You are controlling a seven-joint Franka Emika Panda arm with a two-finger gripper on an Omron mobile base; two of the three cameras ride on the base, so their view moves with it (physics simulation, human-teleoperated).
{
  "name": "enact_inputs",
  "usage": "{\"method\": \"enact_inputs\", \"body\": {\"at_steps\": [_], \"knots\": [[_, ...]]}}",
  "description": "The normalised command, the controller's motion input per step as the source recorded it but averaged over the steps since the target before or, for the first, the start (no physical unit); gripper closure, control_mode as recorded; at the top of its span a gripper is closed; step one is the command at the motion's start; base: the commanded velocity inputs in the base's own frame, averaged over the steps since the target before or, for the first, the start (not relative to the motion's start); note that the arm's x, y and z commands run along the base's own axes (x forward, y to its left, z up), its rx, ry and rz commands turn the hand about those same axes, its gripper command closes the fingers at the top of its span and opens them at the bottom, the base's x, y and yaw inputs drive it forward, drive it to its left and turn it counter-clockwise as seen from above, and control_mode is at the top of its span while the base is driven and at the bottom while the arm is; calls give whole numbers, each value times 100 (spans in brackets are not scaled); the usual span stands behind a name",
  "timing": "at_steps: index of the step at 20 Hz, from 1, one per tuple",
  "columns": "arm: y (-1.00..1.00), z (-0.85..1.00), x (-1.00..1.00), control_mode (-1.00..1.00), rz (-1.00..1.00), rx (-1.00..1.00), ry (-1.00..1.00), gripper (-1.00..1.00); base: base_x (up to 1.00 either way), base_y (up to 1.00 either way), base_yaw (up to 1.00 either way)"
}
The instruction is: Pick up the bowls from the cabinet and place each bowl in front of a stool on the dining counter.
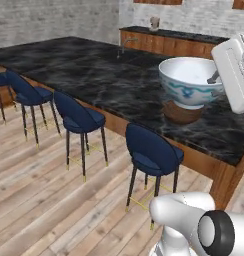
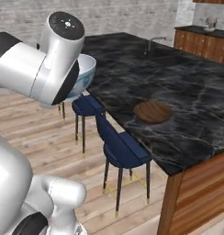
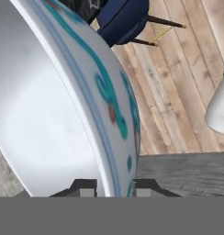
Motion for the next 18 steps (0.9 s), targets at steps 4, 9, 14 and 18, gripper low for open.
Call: {"method": "enact_inputs", "body": {"at_steps": [4, 9, 14, 18], "knots": [[0, 0, 0, 100, 0, 0, 0, 100, 12, 100, -53], [0, 0, 0, 100, 0, 0, 0, 100, -15, 100, -49], [0, 0, 0, 100, 0, 0, 0, 100, -1, 100, -49], [0, 0, 0, 100, 0, 0, 0, 100, 30, 100, -51]]}}
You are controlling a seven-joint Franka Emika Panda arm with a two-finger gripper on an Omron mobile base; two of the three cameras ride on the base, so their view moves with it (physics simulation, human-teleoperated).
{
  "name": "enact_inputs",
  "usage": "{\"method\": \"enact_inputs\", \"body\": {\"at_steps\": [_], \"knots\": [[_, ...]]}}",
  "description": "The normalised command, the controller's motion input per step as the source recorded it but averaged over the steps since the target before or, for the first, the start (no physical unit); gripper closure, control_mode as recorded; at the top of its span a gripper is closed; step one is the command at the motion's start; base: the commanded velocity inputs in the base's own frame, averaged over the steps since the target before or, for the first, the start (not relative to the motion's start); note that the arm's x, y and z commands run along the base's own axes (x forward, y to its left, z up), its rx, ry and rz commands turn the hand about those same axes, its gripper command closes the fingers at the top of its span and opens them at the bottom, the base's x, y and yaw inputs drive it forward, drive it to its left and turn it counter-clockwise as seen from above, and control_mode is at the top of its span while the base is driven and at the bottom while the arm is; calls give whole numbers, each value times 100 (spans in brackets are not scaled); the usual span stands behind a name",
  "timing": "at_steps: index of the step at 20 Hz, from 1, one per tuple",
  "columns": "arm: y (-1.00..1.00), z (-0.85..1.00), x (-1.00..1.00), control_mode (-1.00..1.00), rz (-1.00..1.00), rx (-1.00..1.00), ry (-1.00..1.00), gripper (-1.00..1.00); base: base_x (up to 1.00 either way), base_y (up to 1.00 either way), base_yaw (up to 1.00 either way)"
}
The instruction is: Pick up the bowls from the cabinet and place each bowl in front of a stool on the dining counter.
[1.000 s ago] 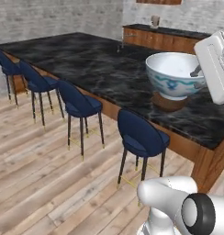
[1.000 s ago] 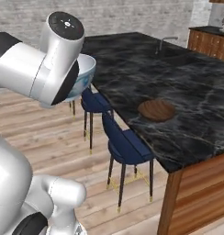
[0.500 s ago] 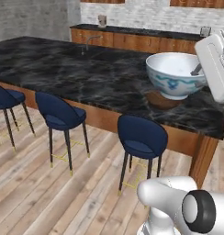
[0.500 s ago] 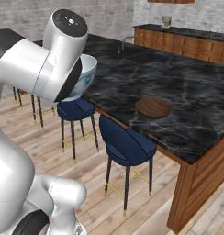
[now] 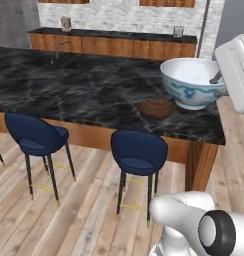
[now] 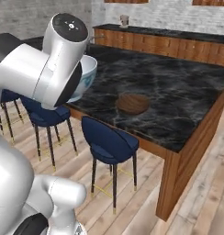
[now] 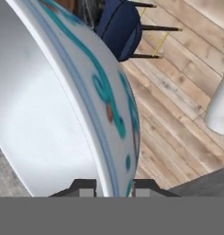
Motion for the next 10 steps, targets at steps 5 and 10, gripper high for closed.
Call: {"method": "enact_inputs", "body": {"at_steps": [5, 10], "knots": [[0, 0, 0, 100, 0, 0, 0, 100, 75, 100, -36], [0, 0, 0, 100, 0, 0, 0, 100, 80, 100, -24]]}}
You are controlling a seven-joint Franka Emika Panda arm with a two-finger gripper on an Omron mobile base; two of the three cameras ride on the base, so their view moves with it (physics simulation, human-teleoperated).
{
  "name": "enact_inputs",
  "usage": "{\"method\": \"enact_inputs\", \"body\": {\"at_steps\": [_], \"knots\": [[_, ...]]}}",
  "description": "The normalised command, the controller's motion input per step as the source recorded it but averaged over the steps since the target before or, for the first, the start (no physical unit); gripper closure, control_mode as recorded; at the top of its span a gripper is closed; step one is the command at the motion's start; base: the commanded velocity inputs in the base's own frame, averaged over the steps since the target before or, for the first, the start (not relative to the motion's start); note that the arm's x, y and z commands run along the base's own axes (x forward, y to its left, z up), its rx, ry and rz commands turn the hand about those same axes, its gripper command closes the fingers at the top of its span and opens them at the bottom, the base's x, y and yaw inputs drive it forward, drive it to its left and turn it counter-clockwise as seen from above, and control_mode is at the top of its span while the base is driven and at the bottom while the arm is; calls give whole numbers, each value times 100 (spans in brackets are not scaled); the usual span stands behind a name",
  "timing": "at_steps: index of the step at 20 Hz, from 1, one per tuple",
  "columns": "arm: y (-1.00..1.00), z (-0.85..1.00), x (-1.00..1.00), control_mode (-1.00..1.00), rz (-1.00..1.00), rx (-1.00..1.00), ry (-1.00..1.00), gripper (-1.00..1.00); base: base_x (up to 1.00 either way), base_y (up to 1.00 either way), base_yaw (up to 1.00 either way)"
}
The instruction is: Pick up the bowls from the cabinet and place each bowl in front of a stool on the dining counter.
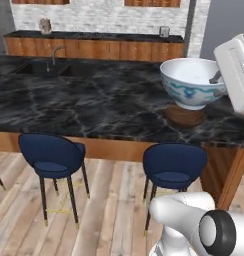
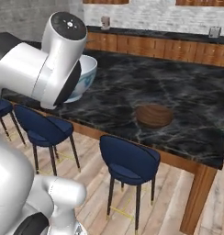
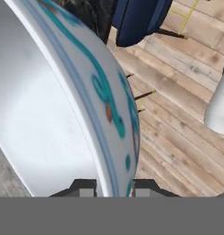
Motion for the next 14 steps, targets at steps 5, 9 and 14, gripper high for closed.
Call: {"method": "enact_inputs", "body": {"at_steps": [5, 9, 14], "knots": [[0, 0, 0, 100, 0, 0, 0, 100, 52, 100, -35], [0, 0, 0, 100, 0, 0, 0, 100, 39, 100, -40], [0, 0, 0, 100, 0, 0, 0, 100, 47, 100, -35]]}}
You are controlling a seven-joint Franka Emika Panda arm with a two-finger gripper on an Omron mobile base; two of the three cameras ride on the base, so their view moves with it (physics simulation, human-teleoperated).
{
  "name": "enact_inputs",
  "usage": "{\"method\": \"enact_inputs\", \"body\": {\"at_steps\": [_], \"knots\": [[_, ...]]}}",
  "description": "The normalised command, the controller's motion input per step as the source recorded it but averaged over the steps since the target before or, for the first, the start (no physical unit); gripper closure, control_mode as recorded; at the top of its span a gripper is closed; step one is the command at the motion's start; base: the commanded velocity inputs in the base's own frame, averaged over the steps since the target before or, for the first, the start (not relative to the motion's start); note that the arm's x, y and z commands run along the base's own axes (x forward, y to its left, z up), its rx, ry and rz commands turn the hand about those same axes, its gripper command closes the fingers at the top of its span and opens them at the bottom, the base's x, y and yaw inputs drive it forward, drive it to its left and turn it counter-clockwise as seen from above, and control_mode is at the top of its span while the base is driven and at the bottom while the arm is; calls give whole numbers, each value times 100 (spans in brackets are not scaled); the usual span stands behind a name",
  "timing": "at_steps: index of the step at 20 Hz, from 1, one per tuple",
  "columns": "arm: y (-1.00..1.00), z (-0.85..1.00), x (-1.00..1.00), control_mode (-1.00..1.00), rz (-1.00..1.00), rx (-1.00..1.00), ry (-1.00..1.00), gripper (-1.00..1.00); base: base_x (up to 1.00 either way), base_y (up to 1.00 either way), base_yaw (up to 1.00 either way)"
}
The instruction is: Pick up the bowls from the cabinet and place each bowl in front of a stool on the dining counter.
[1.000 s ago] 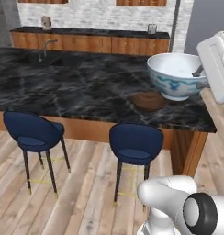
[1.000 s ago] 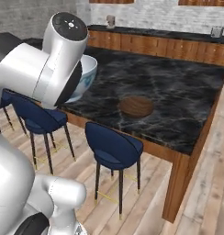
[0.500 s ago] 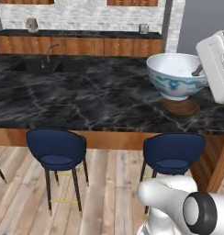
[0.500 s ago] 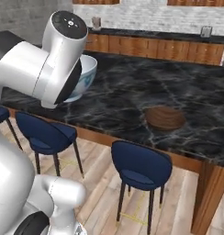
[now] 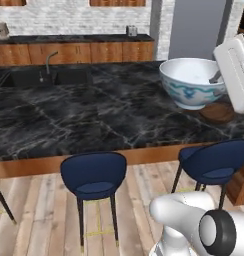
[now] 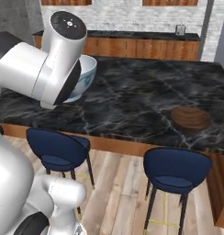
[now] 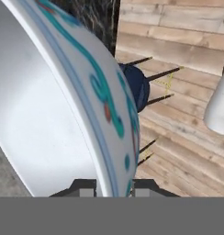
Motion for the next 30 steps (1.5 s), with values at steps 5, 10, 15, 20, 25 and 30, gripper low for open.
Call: {"method": "enact_inputs", "body": {"at_steps": [5, 10, 15, 20, 25, 30], "knots": [[0, 0, 0, 100, 0, 0, 0, 100, 67, 98, -24], [9, -16, 20, -100, -2, 0, 0, 100, 76, 59, -12], [9, -95, 100, -100, -3, 0, 0, 100, 0, 0, 0], [0, -100, 100, -100, 0, 2, 7, 100, 0, 0, 0], [0, -100, 76, -100, 0, 7, 5, 100, 0, 0, 0], [0, -100, 51, -100, 0, 4, 1, 100, 0, 0, 0]]}}
